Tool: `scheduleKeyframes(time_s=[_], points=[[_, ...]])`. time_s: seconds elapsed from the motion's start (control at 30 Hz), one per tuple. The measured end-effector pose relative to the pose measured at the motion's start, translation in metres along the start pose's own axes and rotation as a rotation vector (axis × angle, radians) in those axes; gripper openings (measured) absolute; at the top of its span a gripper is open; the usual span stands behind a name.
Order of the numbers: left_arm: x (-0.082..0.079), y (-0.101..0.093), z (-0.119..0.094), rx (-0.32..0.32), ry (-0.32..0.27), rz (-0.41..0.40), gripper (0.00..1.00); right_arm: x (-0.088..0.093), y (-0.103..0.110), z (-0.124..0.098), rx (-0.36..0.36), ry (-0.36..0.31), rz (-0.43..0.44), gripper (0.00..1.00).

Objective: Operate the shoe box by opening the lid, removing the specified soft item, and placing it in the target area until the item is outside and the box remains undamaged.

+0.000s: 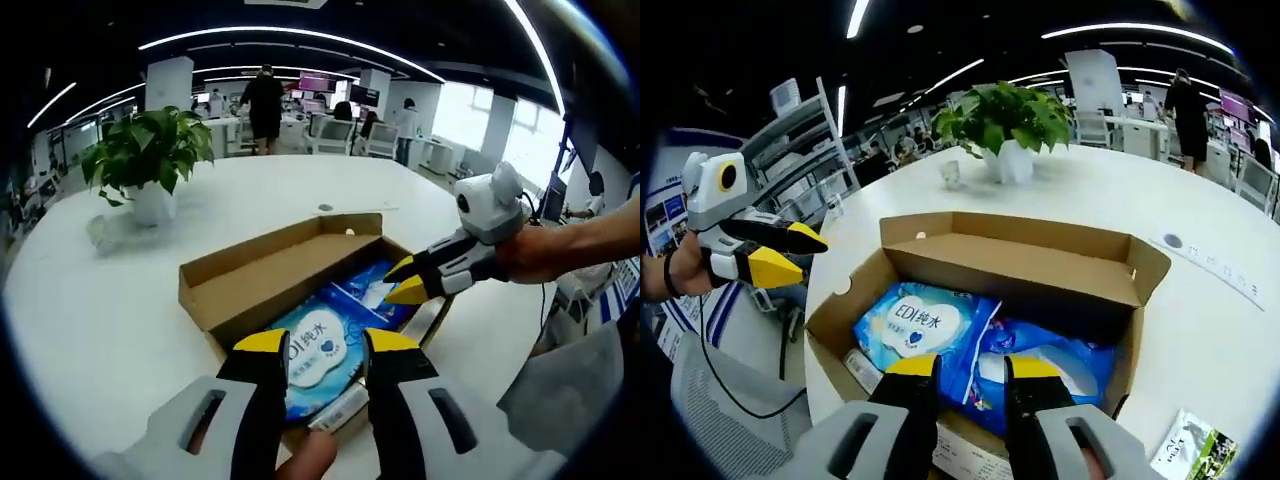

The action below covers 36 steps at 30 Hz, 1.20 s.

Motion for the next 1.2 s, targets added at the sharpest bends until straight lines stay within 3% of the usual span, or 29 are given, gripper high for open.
scheduleKeyframes(time_s=[0.43, 1.2], points=[[0.007, 0.012, -0.004, -0.023, 0.001, -0.028, 0.28, 0.007, 0.006, 0.023, -0.032, 0.056, 0.003, 0.2], [0.014, 0.025, -0.011, -0.03, -0.002, -0.109, 0.26, 0.009, 0.012, 0.043, -0.048, 0.102, 0.035, 0.16]])
Point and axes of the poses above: the point that each gripper's makers call its tool centre point, and the gripper's own axes: z roughly forward along the fingers, y roughly to its left, x roughly out of its underside, the point moved 6 cm from there along -z, roughly backward along the fingers, and after that the axes turned 9 degrees about -x, right-handed, at the moved point
